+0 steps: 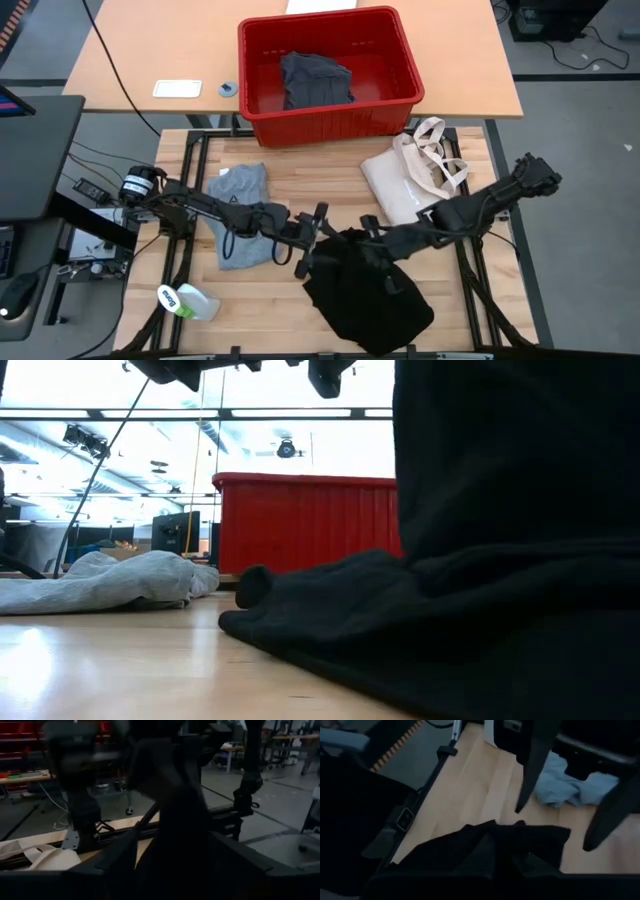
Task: Fold Laundry from Bin
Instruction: Fold the black shirt
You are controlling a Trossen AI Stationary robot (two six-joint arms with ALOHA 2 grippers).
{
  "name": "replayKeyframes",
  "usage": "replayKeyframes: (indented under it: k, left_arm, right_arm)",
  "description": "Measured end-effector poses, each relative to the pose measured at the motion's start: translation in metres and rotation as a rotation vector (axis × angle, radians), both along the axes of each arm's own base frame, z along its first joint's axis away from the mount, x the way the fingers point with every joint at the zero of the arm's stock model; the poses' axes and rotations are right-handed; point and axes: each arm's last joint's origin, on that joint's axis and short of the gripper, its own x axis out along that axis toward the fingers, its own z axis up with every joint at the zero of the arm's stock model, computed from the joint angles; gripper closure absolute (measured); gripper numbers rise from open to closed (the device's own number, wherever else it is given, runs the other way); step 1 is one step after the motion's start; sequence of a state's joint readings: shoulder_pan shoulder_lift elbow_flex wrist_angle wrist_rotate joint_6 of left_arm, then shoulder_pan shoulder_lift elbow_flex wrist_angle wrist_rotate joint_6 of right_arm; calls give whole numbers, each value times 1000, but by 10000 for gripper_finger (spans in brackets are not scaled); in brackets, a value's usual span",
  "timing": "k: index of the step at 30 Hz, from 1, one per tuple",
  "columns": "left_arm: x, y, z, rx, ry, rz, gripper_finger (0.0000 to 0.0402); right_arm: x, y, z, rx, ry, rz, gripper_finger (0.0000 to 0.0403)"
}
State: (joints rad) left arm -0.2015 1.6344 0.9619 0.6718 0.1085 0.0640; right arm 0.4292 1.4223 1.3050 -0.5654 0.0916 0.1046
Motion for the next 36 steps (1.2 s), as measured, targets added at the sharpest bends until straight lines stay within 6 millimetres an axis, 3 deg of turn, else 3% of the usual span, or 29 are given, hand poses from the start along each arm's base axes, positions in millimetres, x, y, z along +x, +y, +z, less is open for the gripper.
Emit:
replayKeyframes:
  k: [5, 14, 19, 26, 32, 36]
  left_arm:
    - [0, 3, -5, 14, 53, 6, 126]
    - [3, 17, -9, -19, 98, 43, 145]
    - [1, 13, -12, 19, 121, -102, 213]
    - [-5, 5, -10, 19, 156, -244, 383]
    - [-42, 12, 16, 9, 324, -241, 390]
    - [-69, 11, 37, 13, 353, -241, 392]
  right_arm:
    - [8, -12, -13, 39, -3, 20, 385]
    - [18, -16, -2, 105, -150, 168, 385]
    - [19, -16, -1, 44, -190, 172, 385]
    - [18, -15, -1, -148, -240, 68, 385]
    - [13, -11, -9, -138, -146, 82, 360]
    - [26, -5, -33, -187, -56, 18, 313]
